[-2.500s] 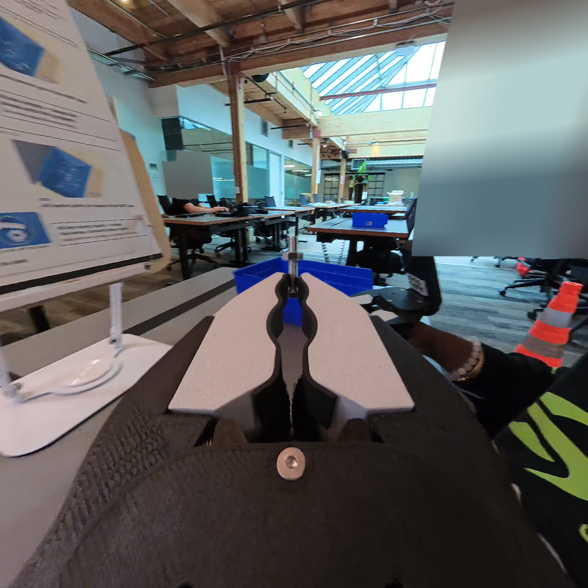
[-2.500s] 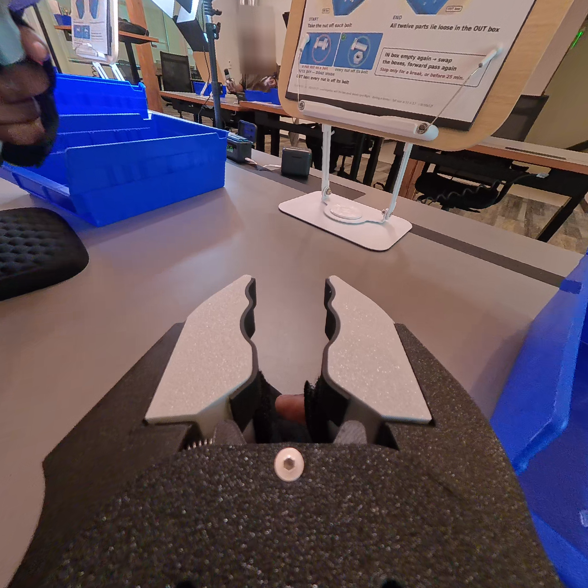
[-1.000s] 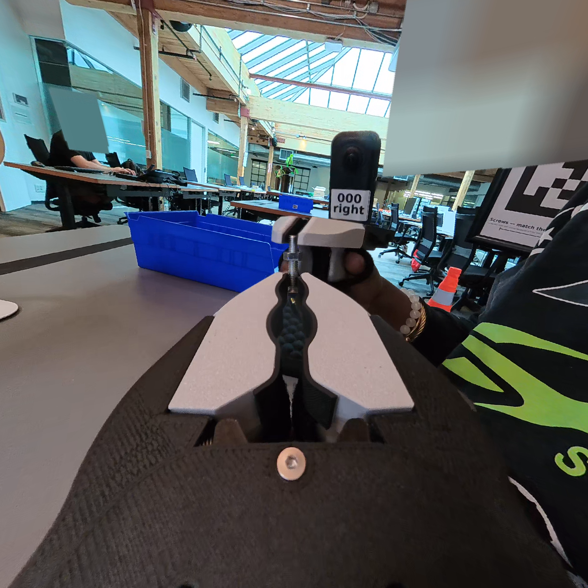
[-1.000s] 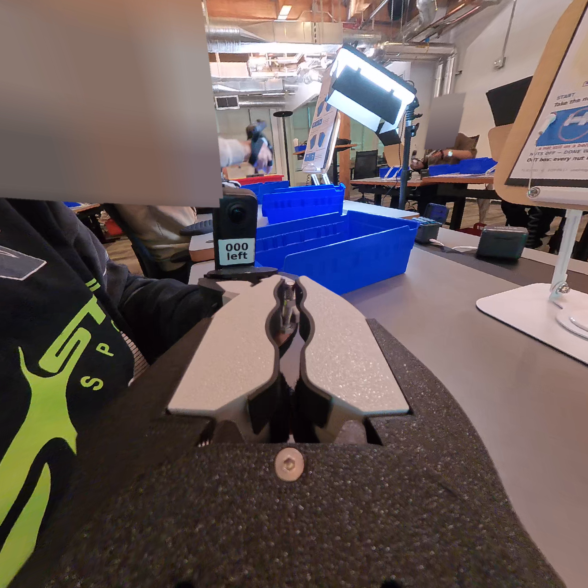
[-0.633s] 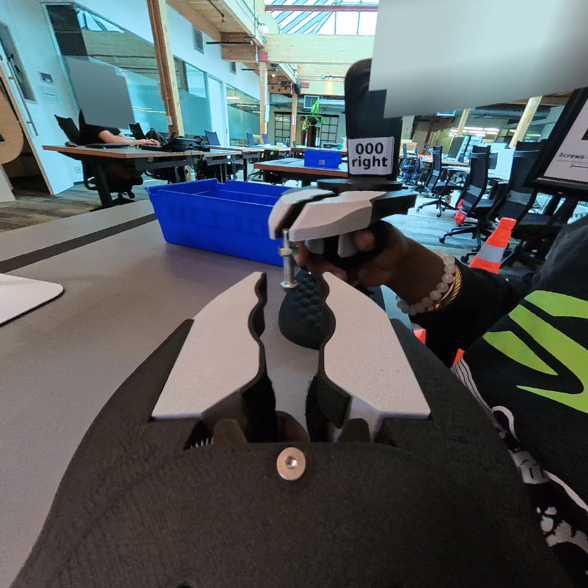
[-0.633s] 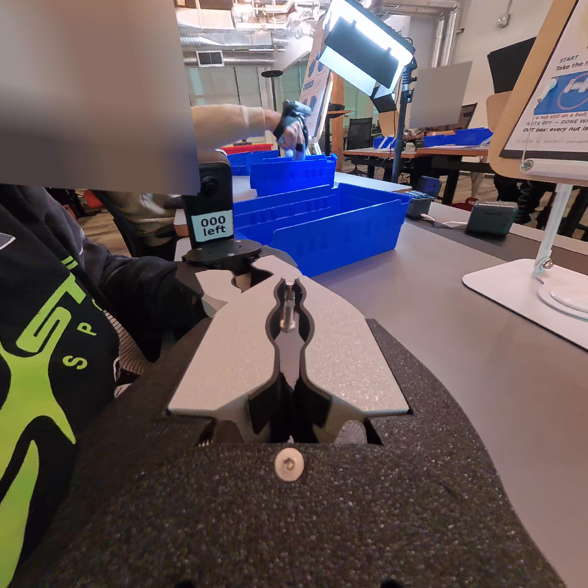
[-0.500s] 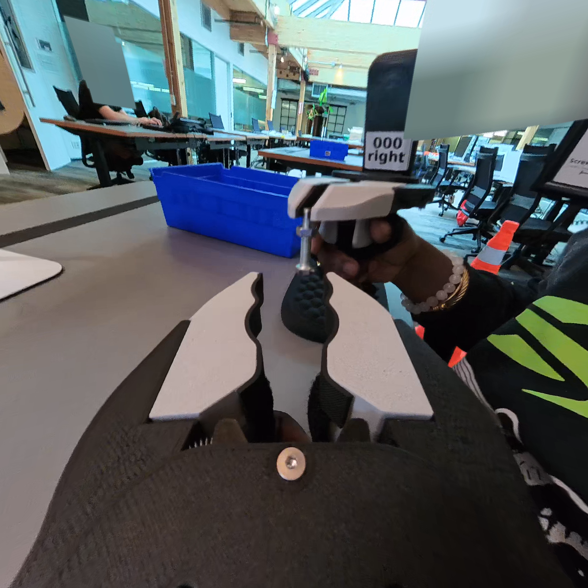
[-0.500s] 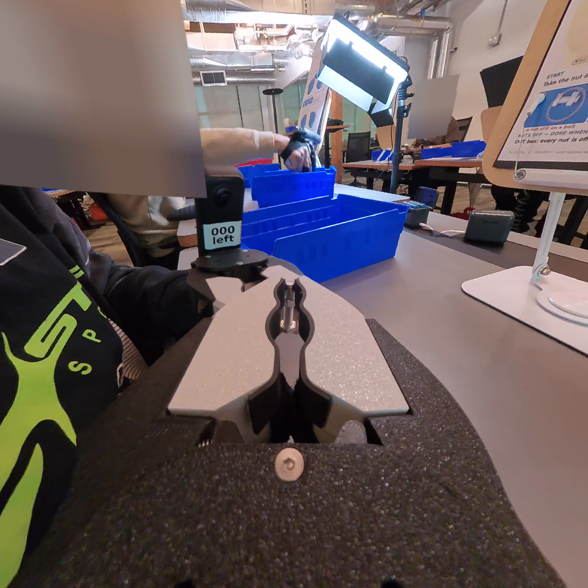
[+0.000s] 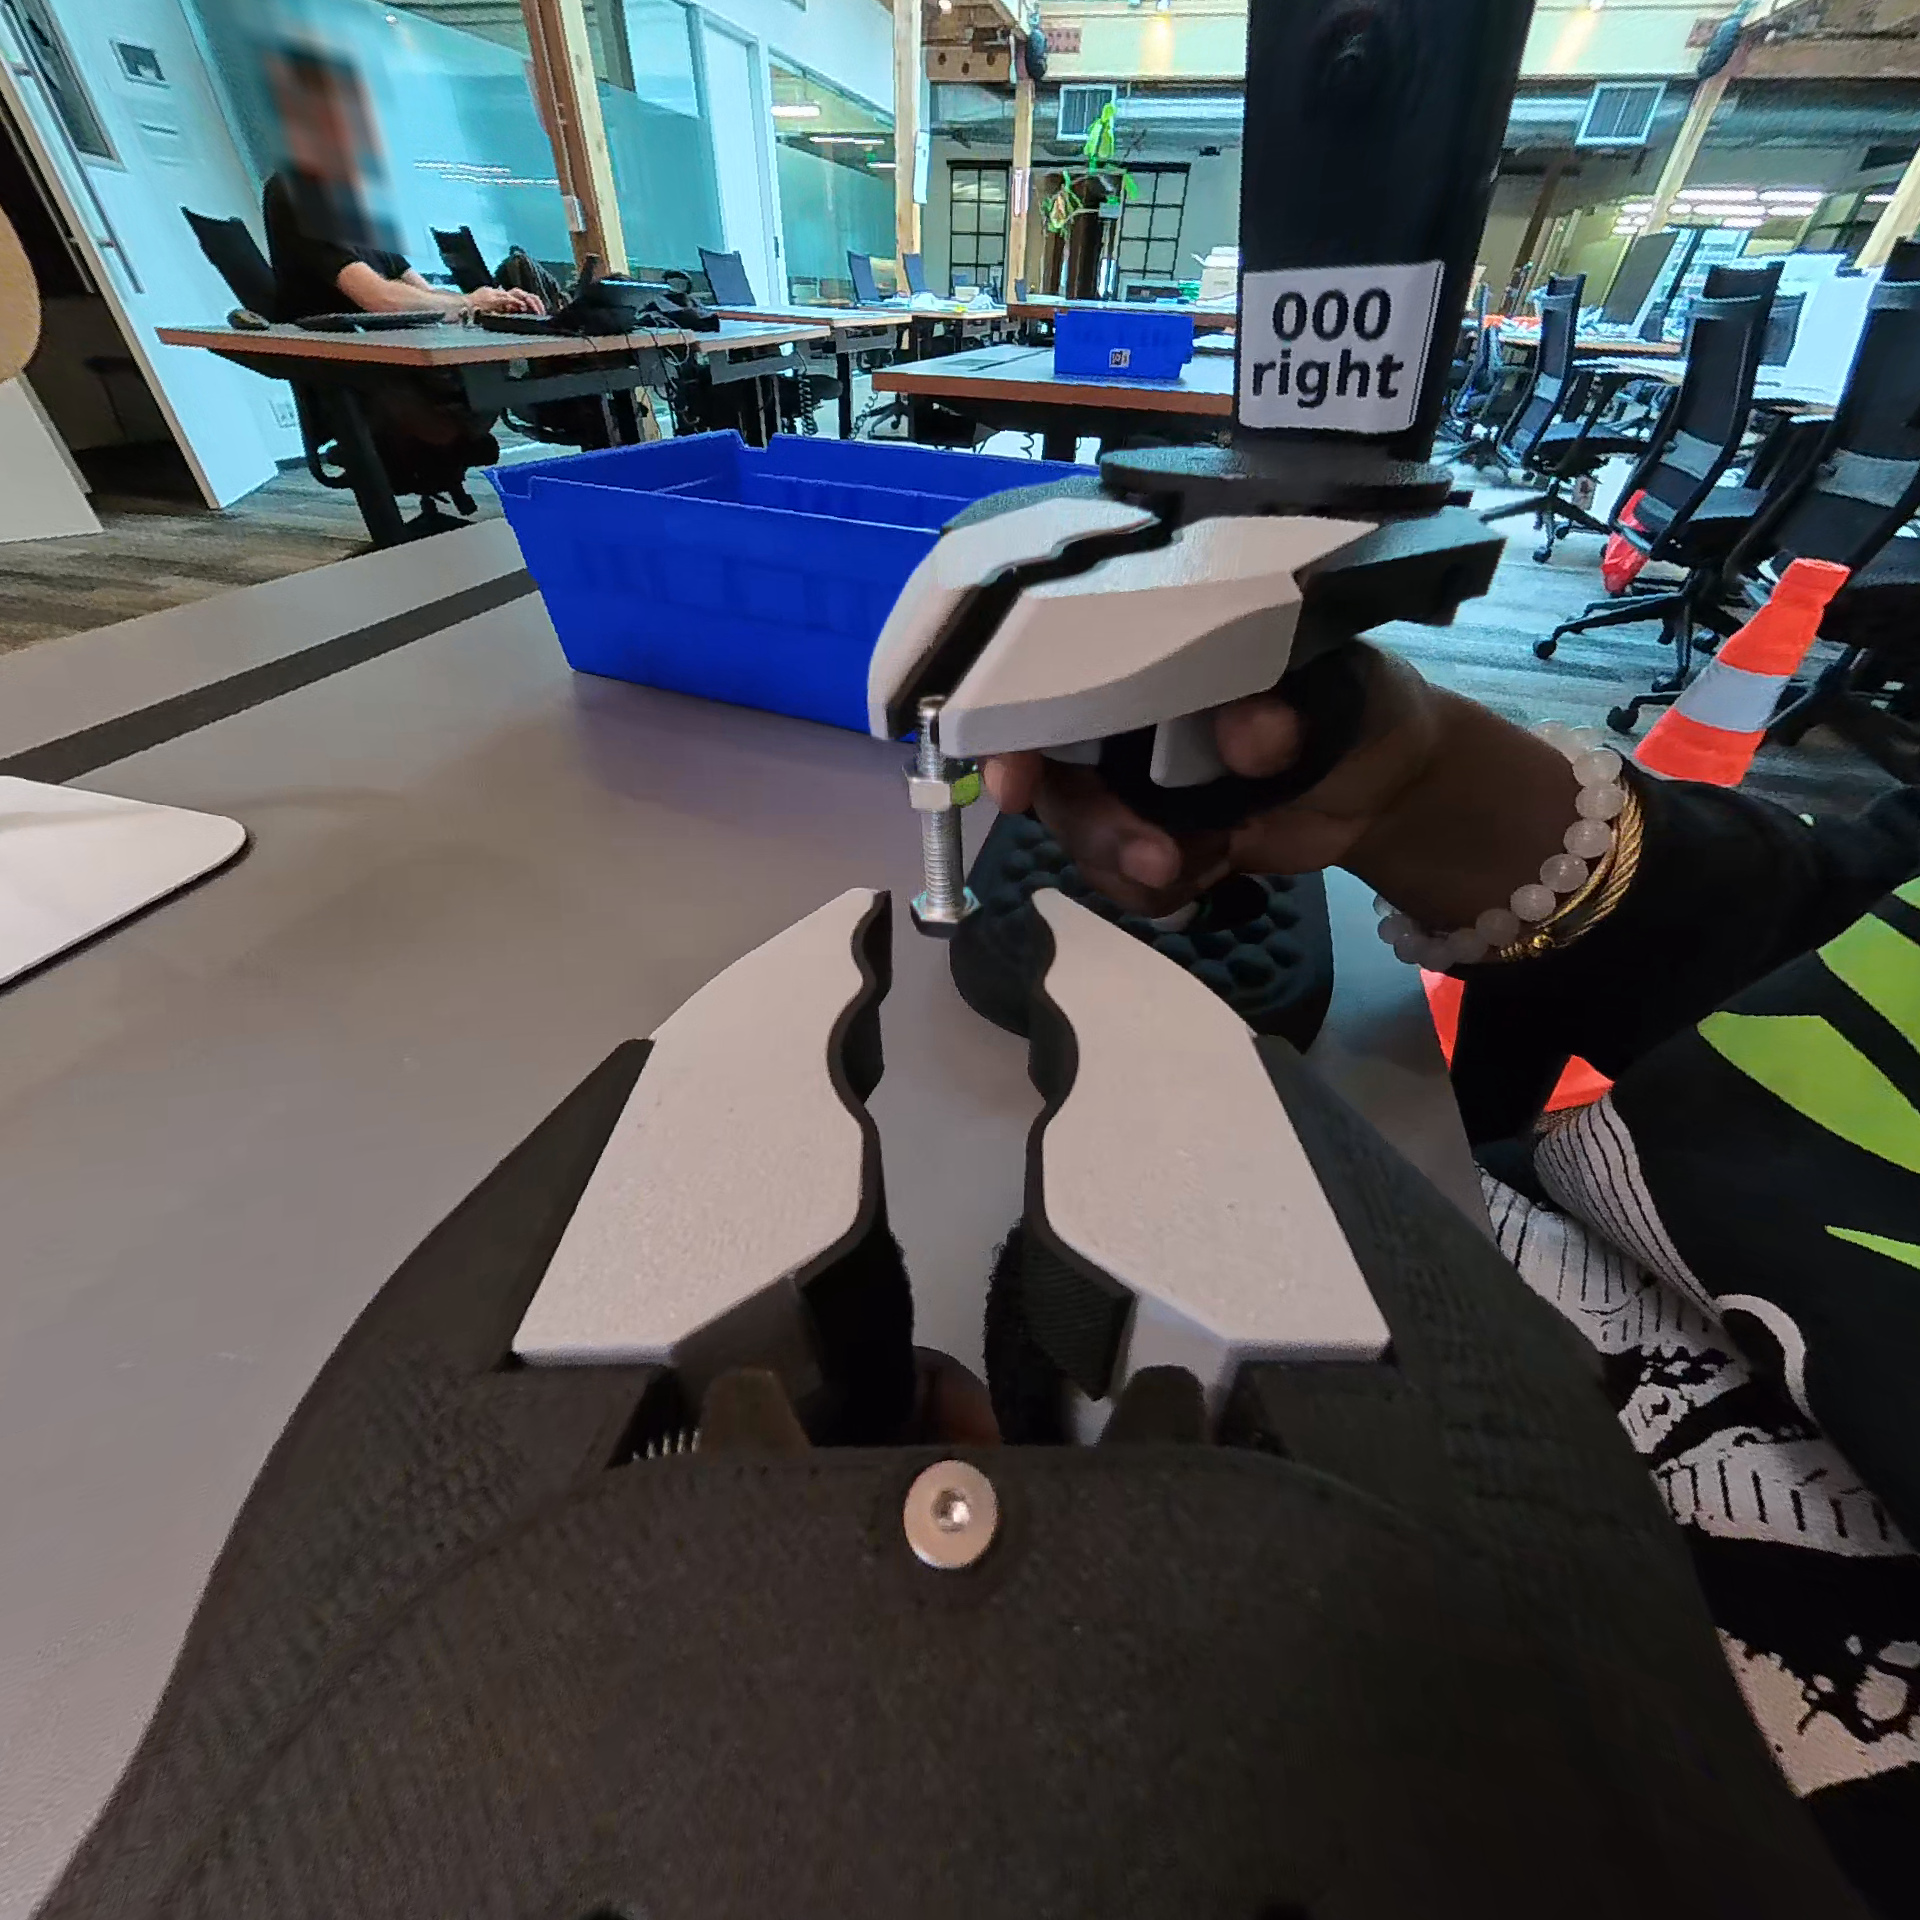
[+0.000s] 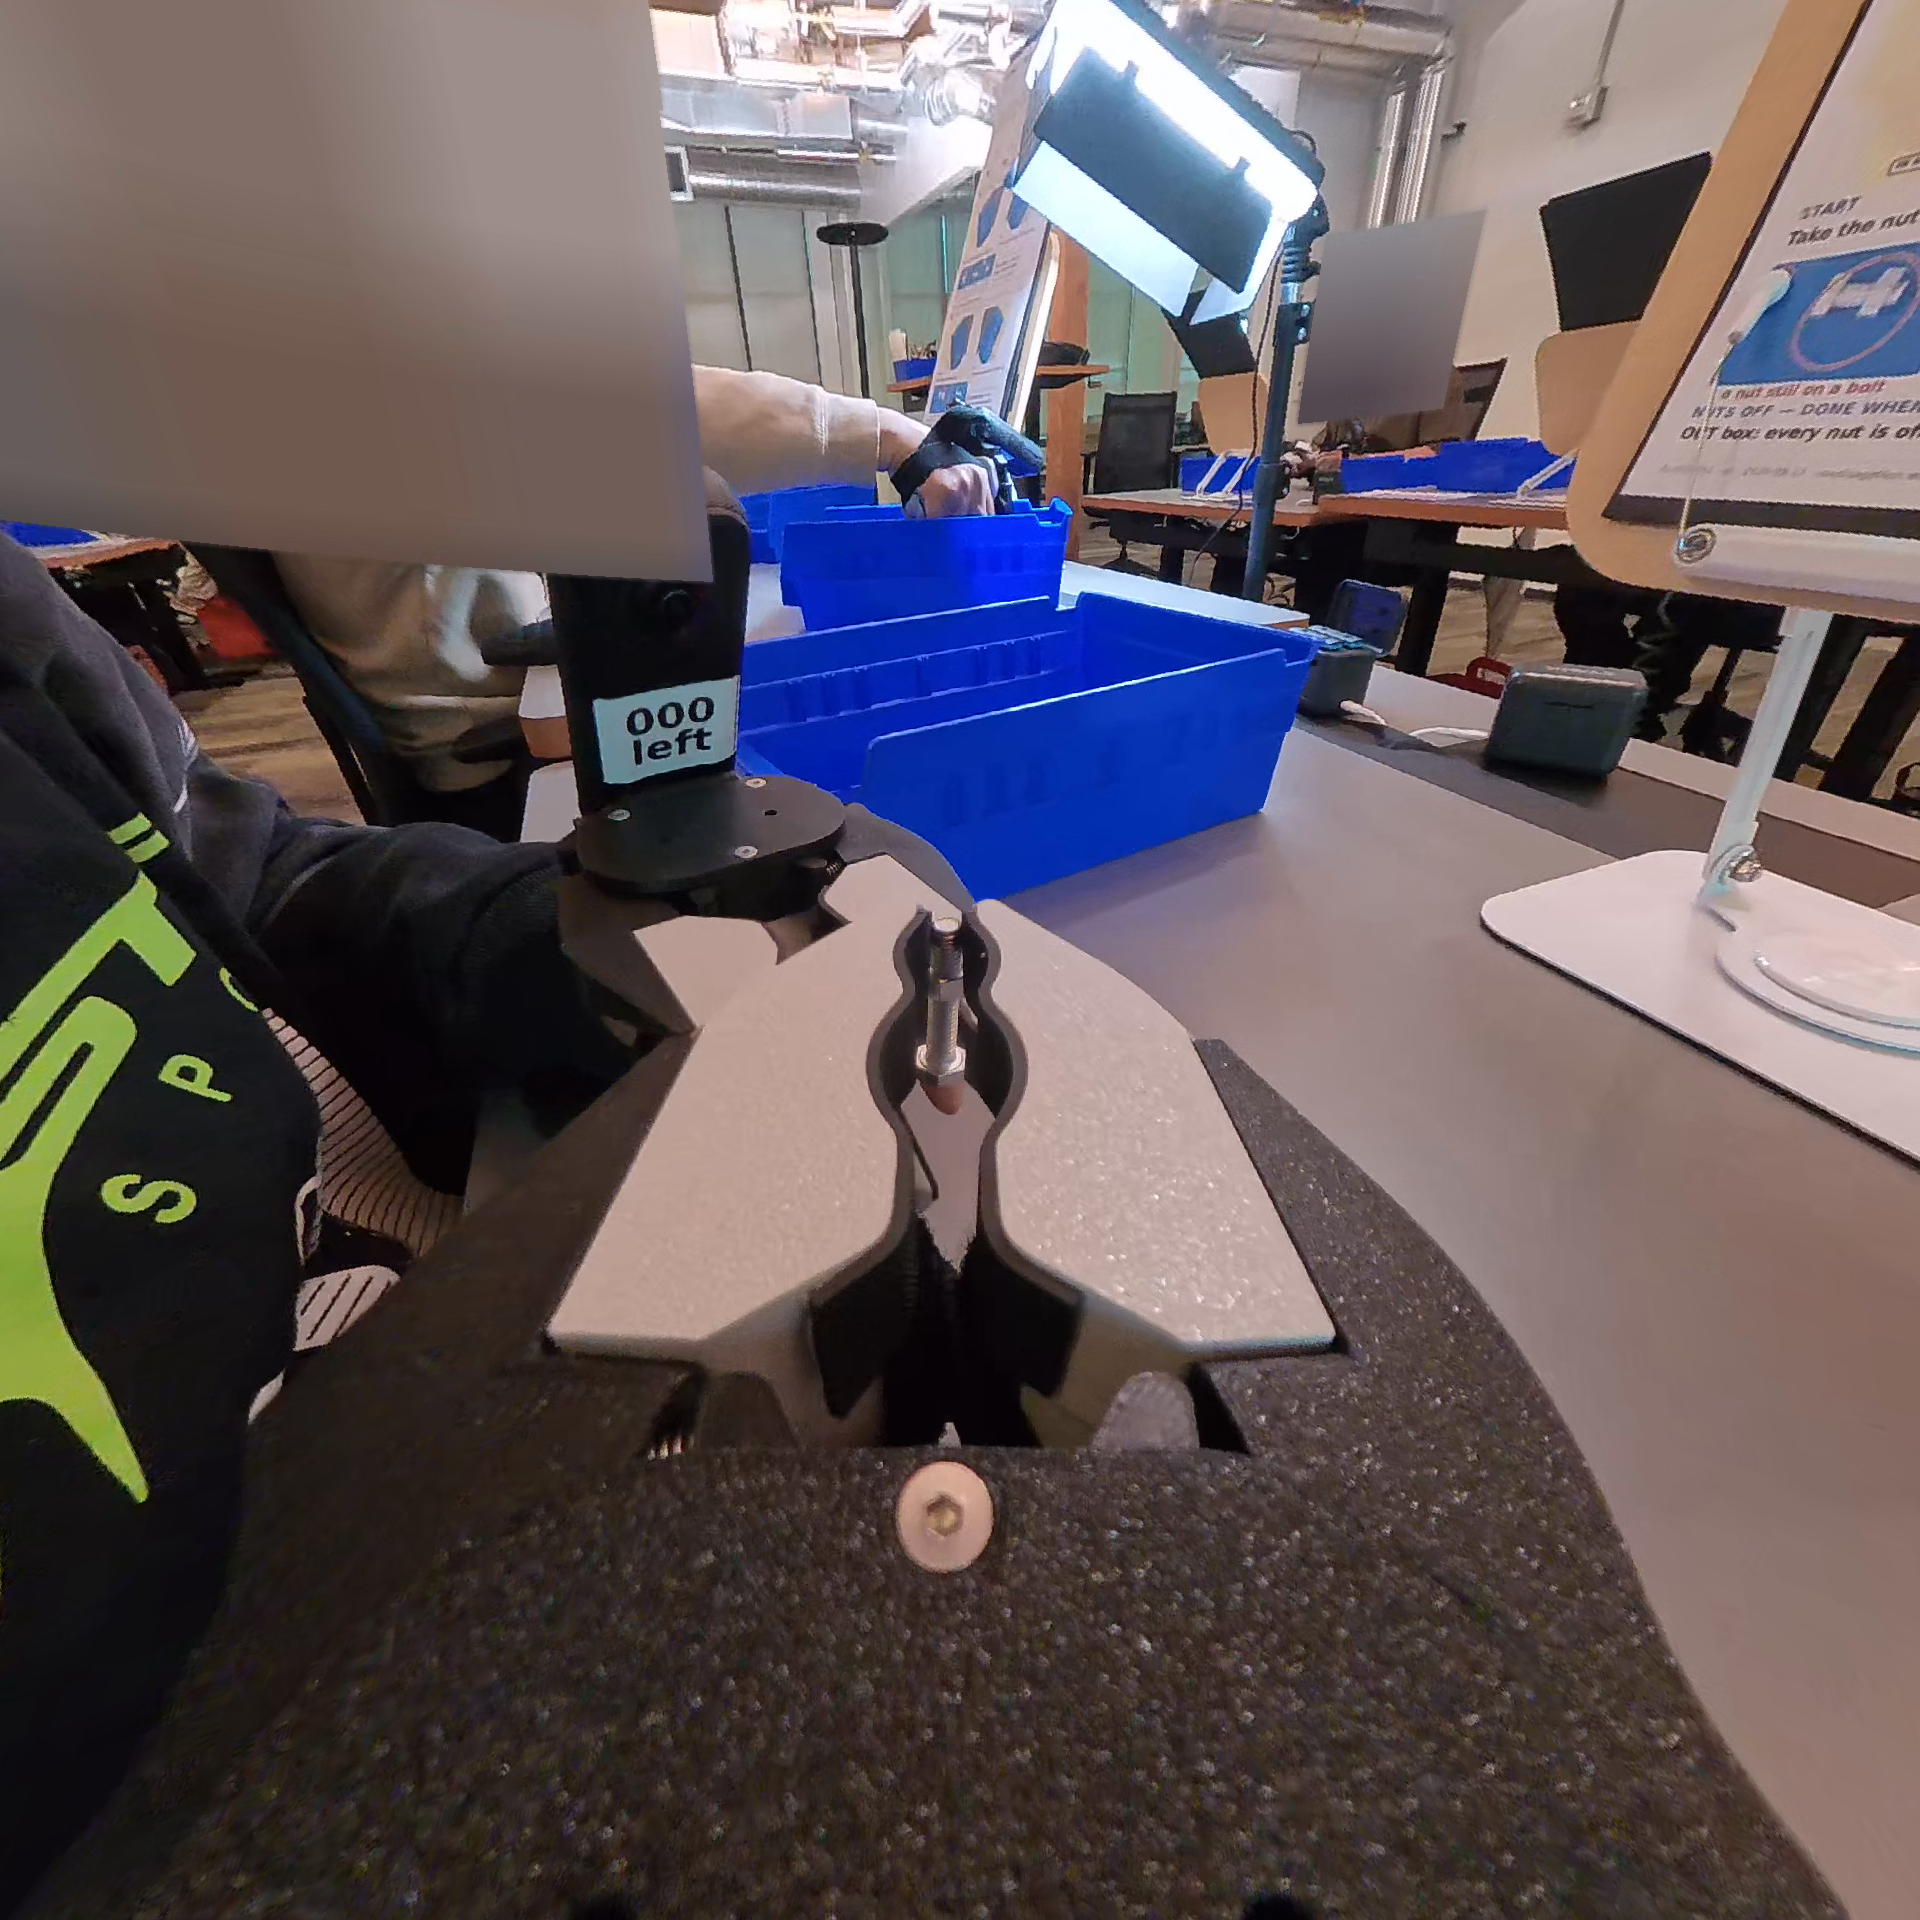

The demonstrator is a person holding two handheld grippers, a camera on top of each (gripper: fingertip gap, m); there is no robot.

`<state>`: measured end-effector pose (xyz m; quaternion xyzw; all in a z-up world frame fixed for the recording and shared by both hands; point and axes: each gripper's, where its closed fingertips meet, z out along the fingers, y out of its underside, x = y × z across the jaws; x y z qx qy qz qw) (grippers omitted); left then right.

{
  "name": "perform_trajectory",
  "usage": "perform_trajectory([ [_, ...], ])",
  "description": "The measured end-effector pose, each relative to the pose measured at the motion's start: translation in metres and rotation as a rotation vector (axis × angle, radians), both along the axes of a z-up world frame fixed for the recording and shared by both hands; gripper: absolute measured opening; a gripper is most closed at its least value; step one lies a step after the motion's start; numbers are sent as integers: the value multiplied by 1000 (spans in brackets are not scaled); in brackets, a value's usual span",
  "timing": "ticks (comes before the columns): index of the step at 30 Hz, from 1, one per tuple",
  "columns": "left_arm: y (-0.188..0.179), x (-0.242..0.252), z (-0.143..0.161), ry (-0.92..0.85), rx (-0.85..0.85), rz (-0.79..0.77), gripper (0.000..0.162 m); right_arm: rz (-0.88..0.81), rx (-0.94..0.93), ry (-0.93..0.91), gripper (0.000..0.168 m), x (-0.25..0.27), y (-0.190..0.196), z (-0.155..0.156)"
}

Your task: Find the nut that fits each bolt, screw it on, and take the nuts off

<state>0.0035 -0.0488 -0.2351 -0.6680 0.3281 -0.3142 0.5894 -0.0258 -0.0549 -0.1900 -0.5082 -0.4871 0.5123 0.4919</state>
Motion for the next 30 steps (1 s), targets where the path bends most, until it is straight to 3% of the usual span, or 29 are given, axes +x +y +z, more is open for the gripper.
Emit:
perform_trajectory([
  [14,-1,0,1,-9,0,-4,11,8,-20,32,5,-1,-2,2],
  [20,-3,0,4,-37,-5,-26,11,7,-92,55,41,2,0,-7],
  [30,-7,3,4,-31,3,-56,11,-4,-93,71,38,-2,1,-6],
])
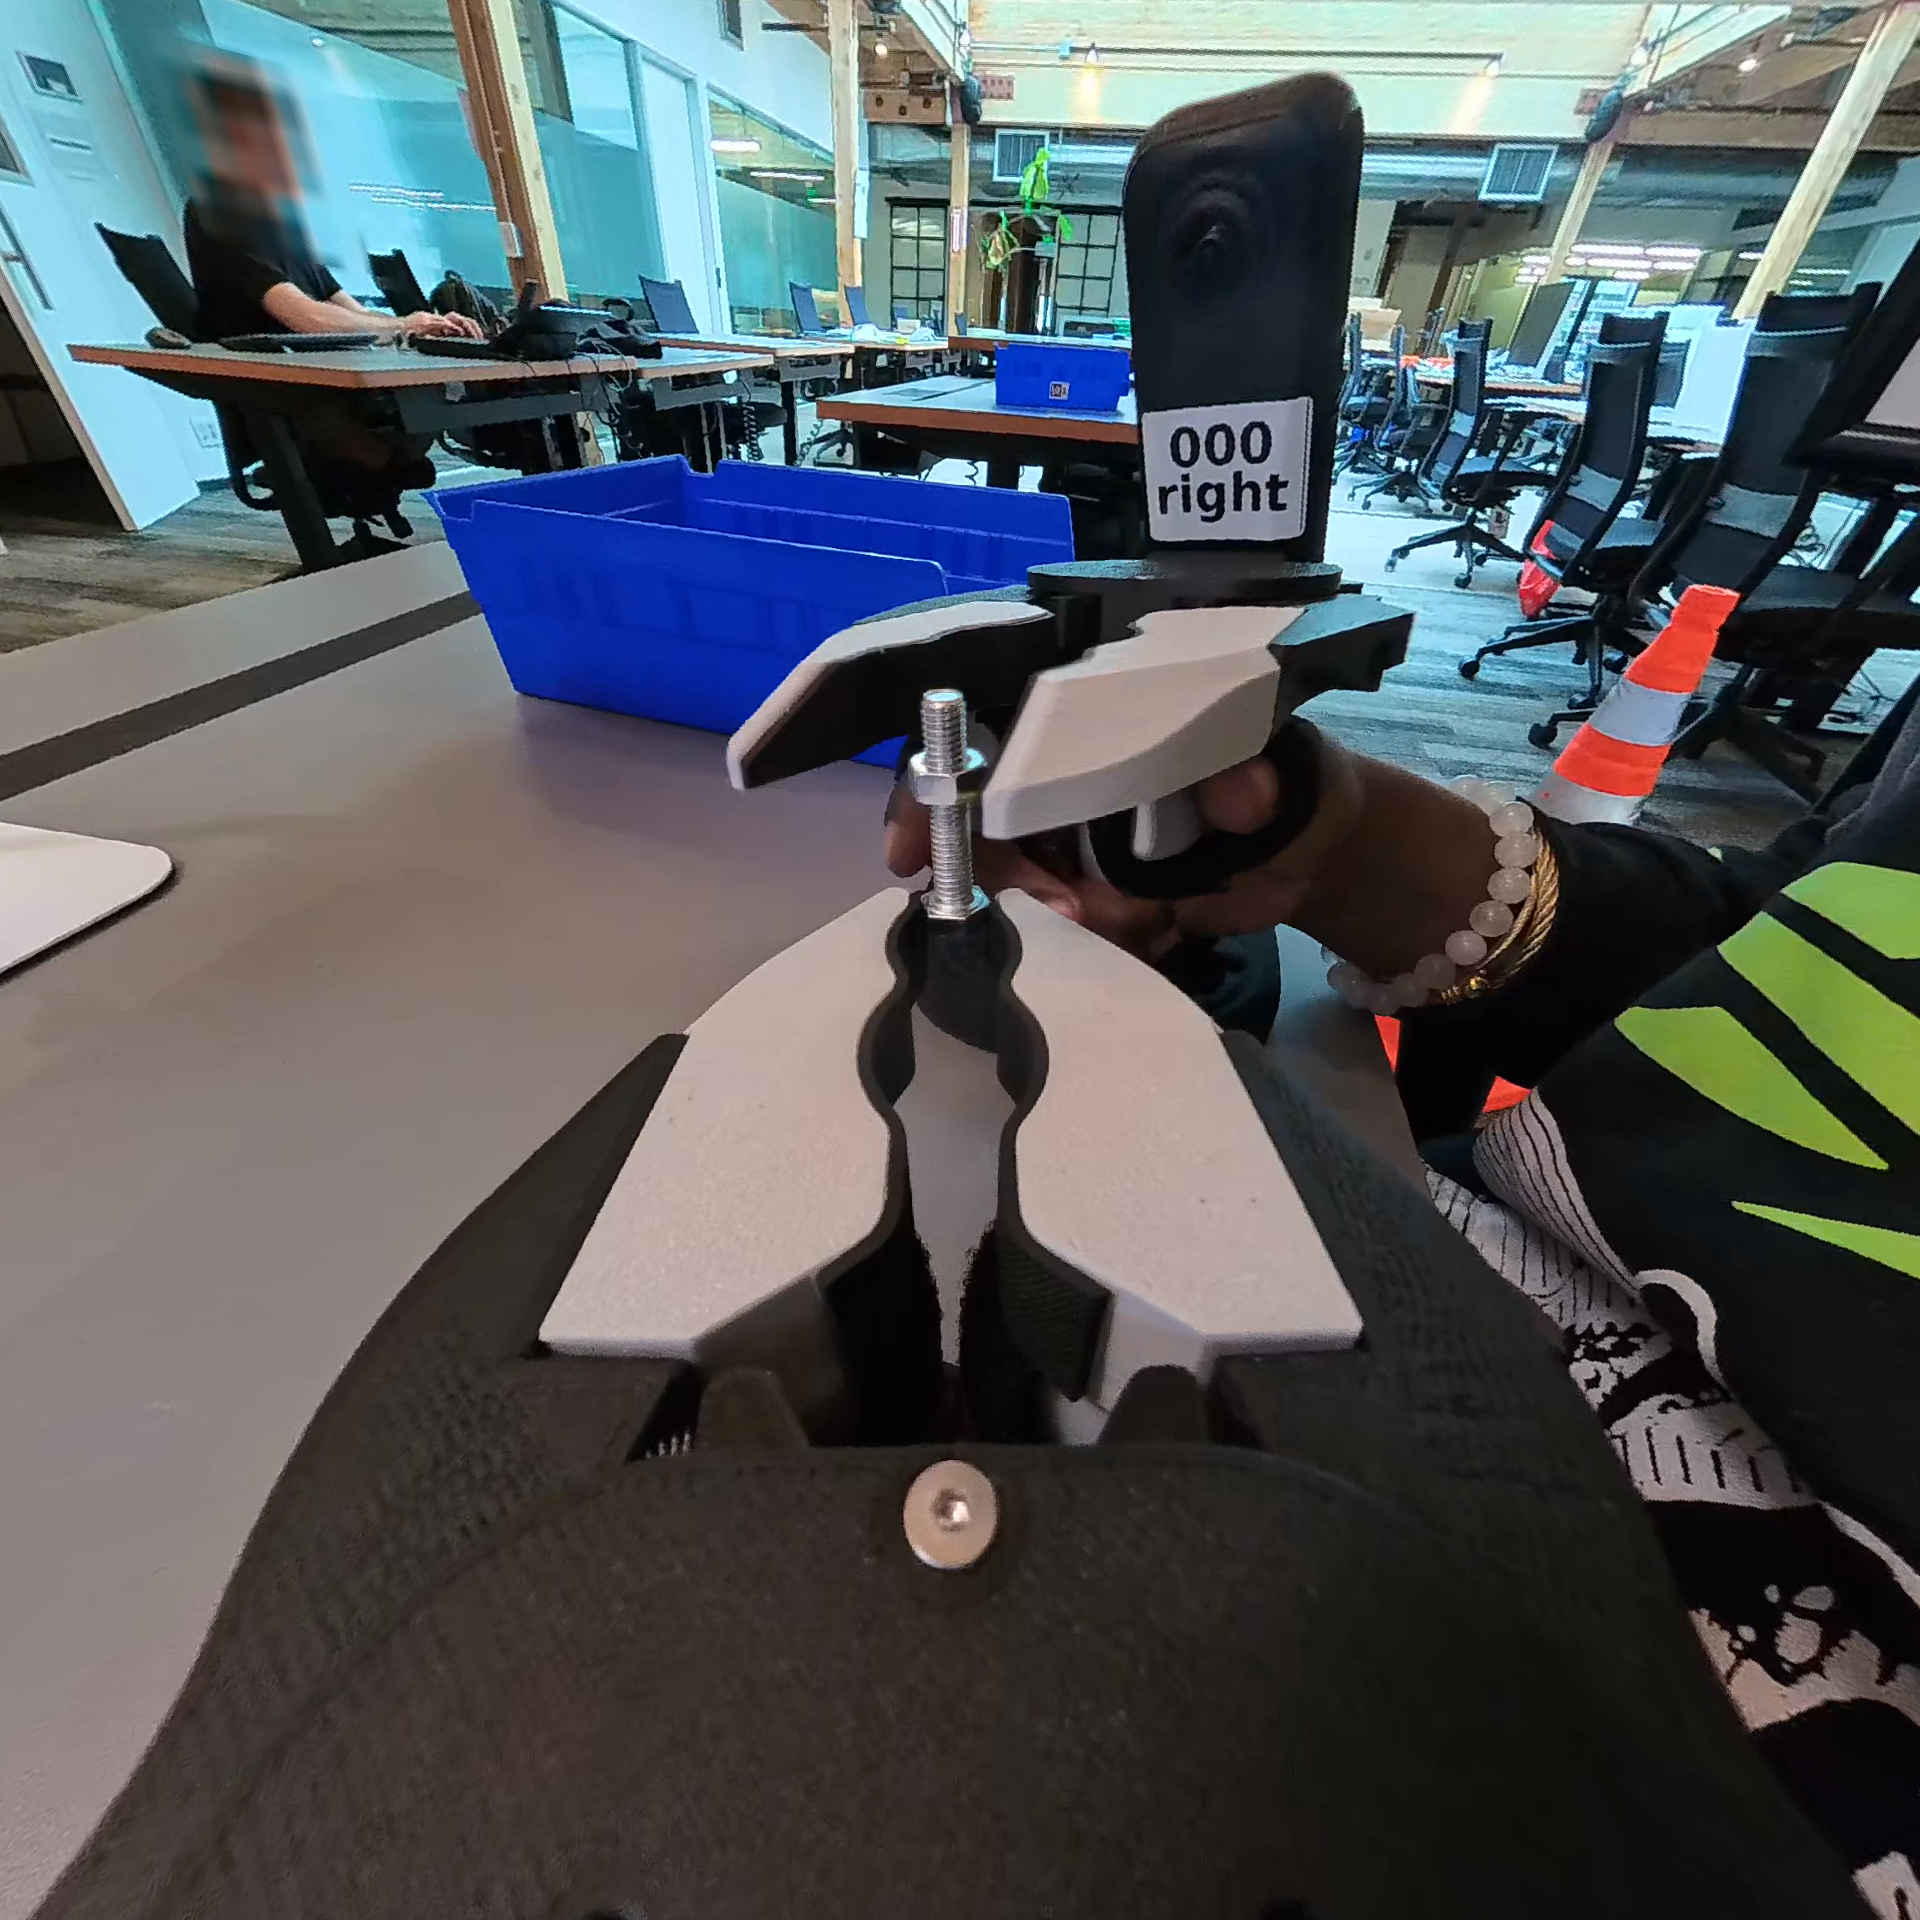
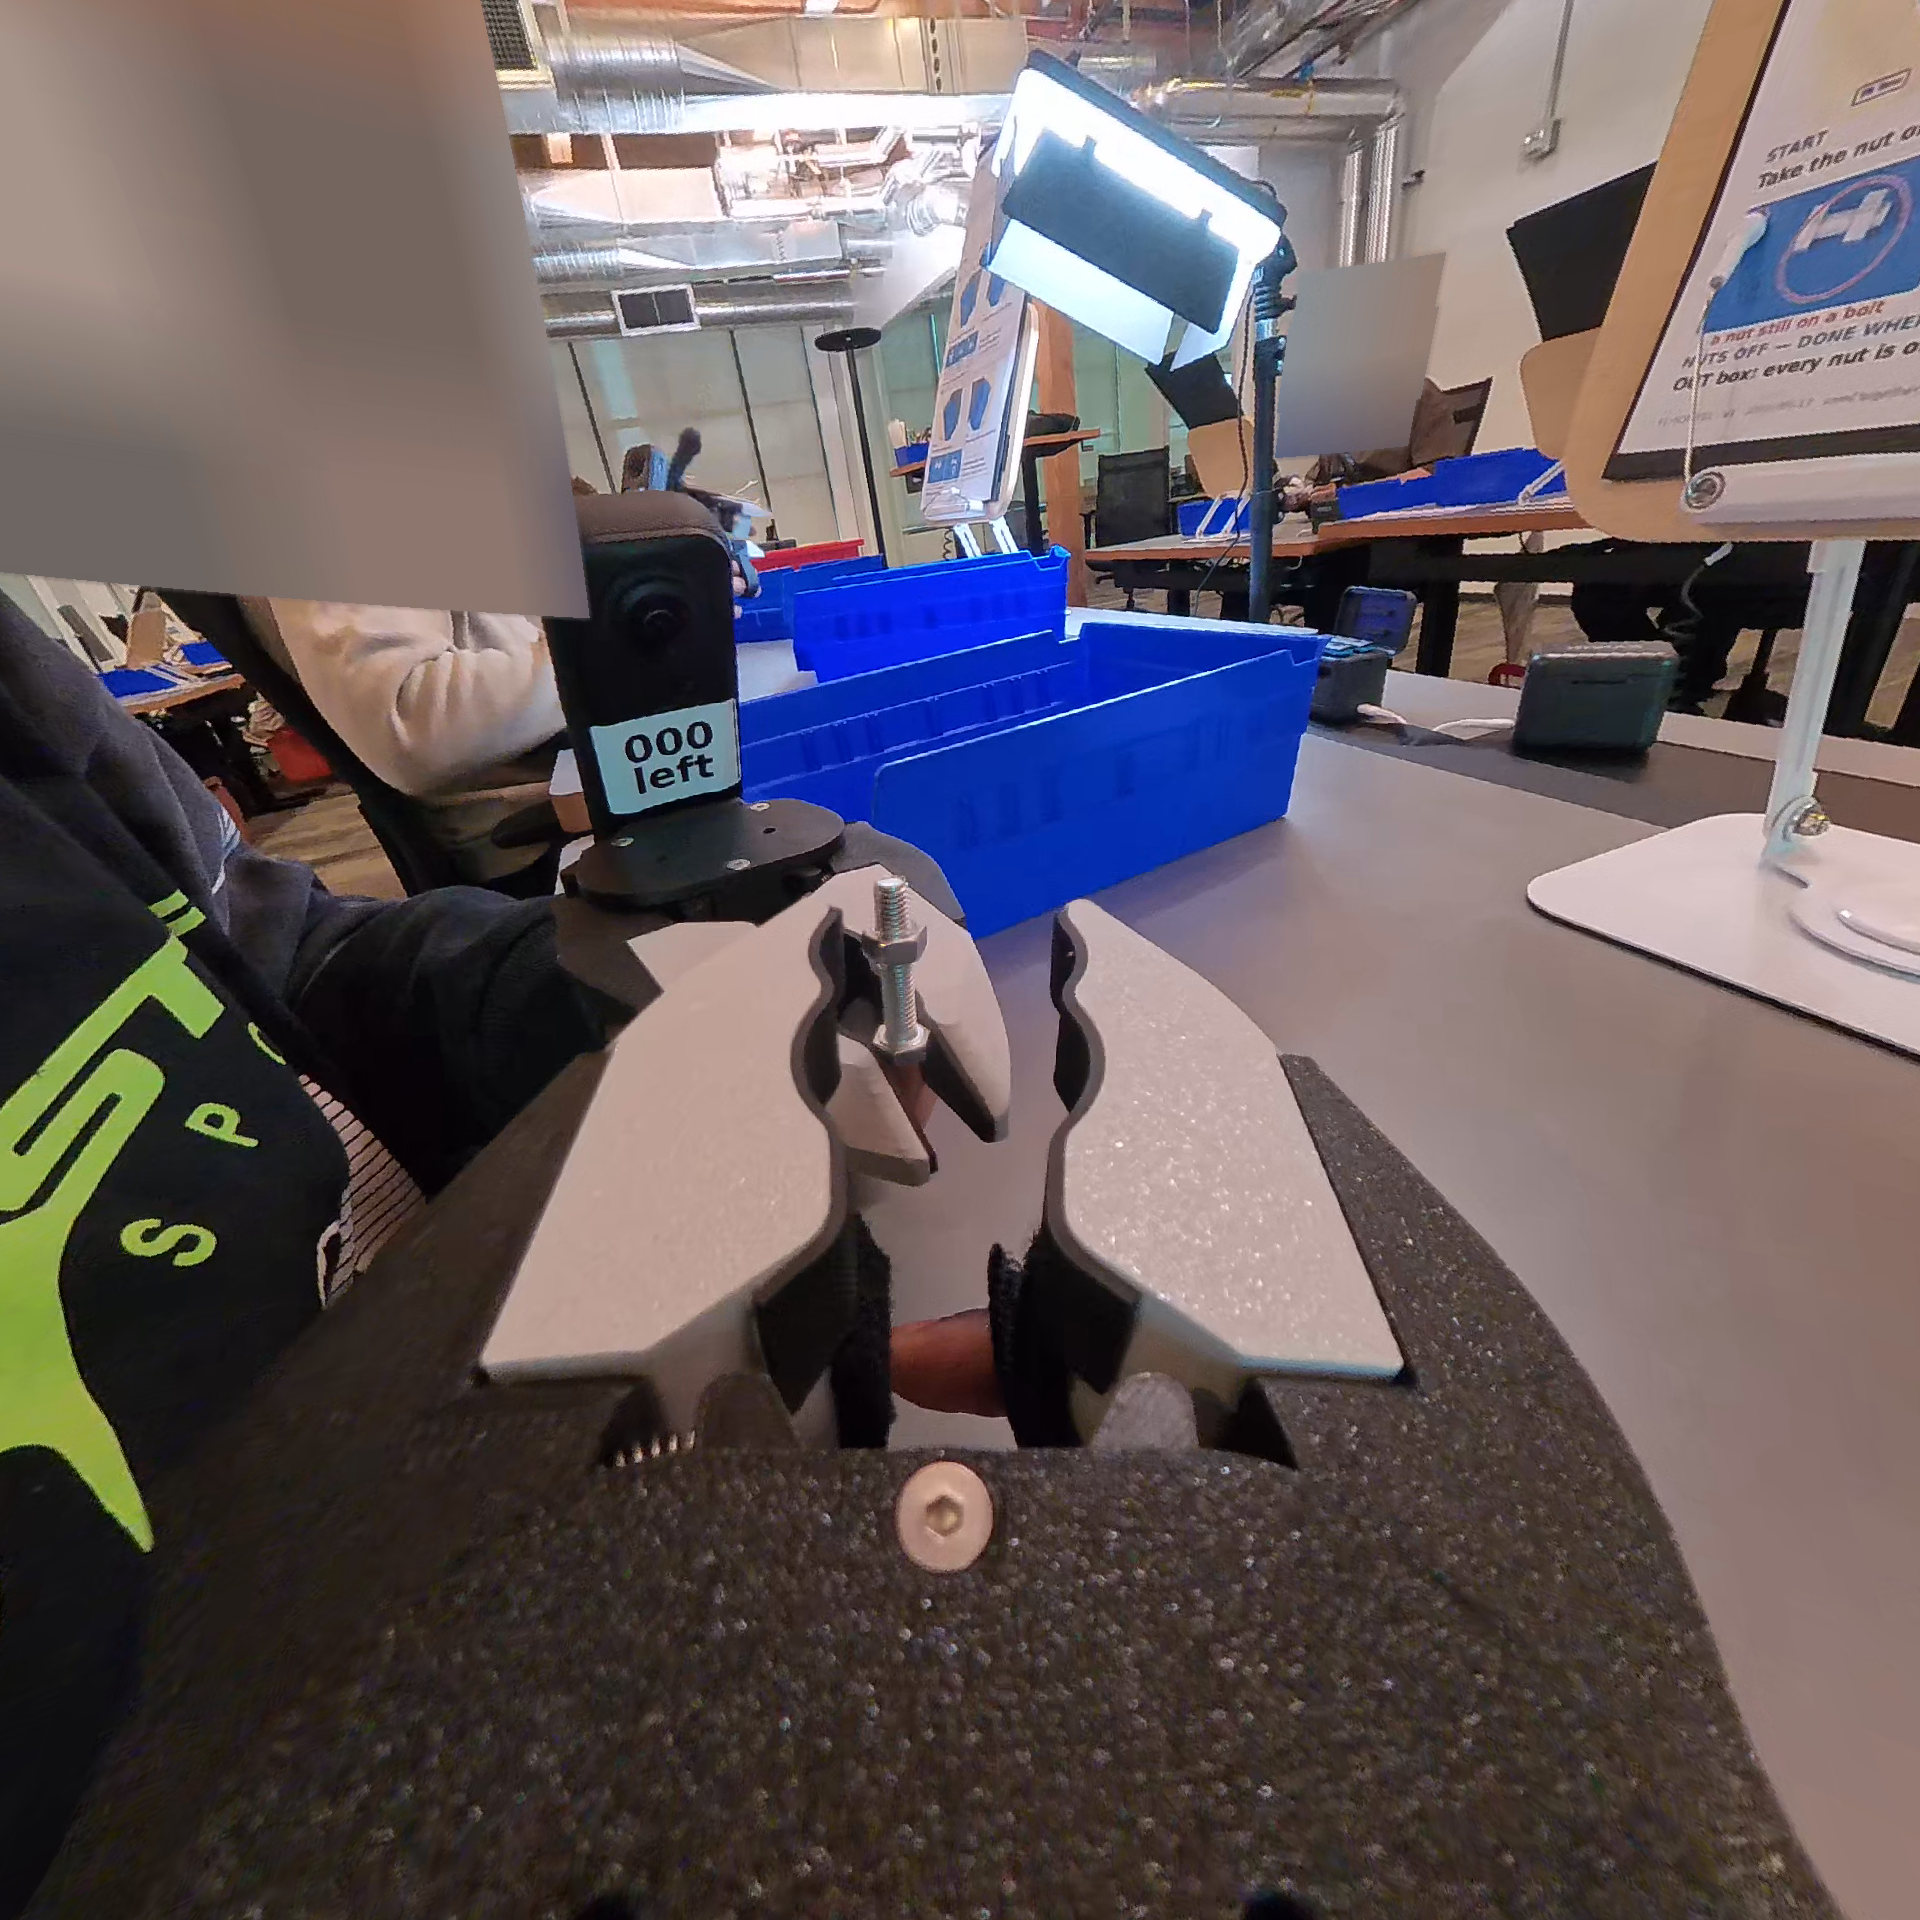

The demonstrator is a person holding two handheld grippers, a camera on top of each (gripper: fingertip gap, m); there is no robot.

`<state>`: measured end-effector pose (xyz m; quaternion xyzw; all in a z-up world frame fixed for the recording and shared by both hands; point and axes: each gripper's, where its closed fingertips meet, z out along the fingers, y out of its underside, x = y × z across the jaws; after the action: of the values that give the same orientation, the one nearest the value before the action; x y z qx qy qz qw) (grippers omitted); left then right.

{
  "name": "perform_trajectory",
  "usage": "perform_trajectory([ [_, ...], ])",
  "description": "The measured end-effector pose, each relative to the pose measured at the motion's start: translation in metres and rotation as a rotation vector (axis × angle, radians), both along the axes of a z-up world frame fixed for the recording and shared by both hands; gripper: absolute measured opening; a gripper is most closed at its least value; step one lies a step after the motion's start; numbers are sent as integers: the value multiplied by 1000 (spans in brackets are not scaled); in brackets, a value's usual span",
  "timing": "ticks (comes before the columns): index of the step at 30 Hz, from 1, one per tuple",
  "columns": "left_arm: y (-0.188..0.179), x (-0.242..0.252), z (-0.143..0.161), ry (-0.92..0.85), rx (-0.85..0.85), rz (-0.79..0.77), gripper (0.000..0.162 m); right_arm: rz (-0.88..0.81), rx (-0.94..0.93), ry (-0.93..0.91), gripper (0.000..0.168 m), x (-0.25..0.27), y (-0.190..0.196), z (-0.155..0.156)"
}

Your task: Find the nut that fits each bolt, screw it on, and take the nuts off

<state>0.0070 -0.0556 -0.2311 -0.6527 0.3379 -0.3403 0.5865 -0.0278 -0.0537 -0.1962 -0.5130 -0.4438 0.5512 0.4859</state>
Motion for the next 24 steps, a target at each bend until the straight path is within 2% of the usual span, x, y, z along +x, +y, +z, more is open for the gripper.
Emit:
perform_trajectory([
  [5,0,0,2,-15,-1,-5,11,-7,13,15,33,9,2,2],
  [8,0,-2,4,-34,-4,-7,11,-29,29,28,17,17,6,4],
  [11,-1,-1,5,-37,-3,-9,11,-40,33,40,12,21,8,6],
  [18,-1,0,5,-33,0,-15,11,14,31,45,29,10,-3,7],
  [24,-2,0,6,-40,2,-20,10,5,46,30,29,6,-2,5],
])
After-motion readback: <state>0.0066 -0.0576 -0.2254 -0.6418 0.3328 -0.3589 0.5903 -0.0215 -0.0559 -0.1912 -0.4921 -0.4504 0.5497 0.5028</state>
